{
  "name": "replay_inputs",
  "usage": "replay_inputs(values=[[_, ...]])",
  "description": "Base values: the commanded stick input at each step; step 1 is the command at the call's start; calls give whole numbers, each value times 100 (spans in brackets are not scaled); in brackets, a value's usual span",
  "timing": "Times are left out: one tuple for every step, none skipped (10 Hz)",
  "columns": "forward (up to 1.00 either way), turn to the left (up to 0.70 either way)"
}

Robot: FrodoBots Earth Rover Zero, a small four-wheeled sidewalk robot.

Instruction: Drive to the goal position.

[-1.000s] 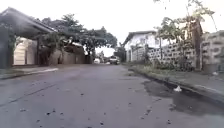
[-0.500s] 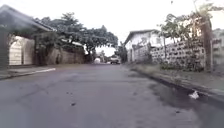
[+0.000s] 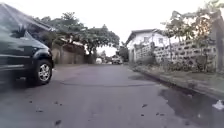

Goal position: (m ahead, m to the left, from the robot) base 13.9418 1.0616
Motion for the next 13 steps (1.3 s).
replay_inputs(values=[[100,0],[100,0],[100,0],[100,0],[100,0],[100,0],[100,0],[100,0],[100,0],[100,0],[100,-32],[100,-40],[100,-40]])
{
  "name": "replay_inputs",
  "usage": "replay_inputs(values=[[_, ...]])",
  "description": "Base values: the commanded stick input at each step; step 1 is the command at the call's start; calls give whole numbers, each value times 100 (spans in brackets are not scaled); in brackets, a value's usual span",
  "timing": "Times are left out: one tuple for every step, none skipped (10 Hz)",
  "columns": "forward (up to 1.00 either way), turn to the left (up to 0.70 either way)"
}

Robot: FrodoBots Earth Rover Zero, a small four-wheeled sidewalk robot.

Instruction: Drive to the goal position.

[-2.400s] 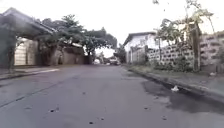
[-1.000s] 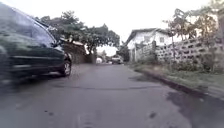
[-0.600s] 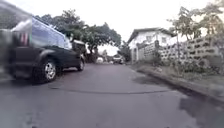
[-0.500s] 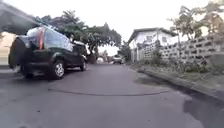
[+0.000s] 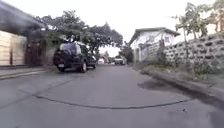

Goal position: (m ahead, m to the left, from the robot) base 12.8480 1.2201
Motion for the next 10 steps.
replay_inputs(values=[[100,-31],[100,-10],[100,0],[100,0],[100,0],[100,0],[100,0],[100,0],[100,0],[100,0]])
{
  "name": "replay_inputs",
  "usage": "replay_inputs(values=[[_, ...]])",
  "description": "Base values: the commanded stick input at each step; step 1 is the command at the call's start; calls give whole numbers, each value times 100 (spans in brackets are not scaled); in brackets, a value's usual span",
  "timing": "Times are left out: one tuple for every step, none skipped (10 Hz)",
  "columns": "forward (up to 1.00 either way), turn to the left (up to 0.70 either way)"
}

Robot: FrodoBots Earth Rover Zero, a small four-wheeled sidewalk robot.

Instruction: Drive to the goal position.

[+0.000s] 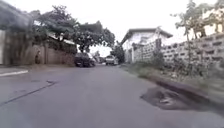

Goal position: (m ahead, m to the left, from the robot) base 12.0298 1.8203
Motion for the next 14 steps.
replay_inputs(values=[[100,0],[100,0],[100,0],[100,0],[100,0],[100,0],[100,0],[100,0],[100,0],[100,0],[100,0],[100,0],[100,0],[100,0]])
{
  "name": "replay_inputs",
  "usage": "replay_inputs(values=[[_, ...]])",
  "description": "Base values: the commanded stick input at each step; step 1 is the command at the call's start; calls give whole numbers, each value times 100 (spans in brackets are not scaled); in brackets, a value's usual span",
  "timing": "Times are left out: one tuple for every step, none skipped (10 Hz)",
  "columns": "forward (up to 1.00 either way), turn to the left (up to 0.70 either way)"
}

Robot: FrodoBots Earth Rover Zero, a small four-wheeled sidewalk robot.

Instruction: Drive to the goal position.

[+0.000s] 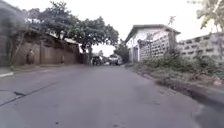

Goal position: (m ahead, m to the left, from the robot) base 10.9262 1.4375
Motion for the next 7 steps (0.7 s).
replay_inputs(values=[[100,0],[100,0],[100,0],[100,0],[100,0],[100,0],[100,0]])
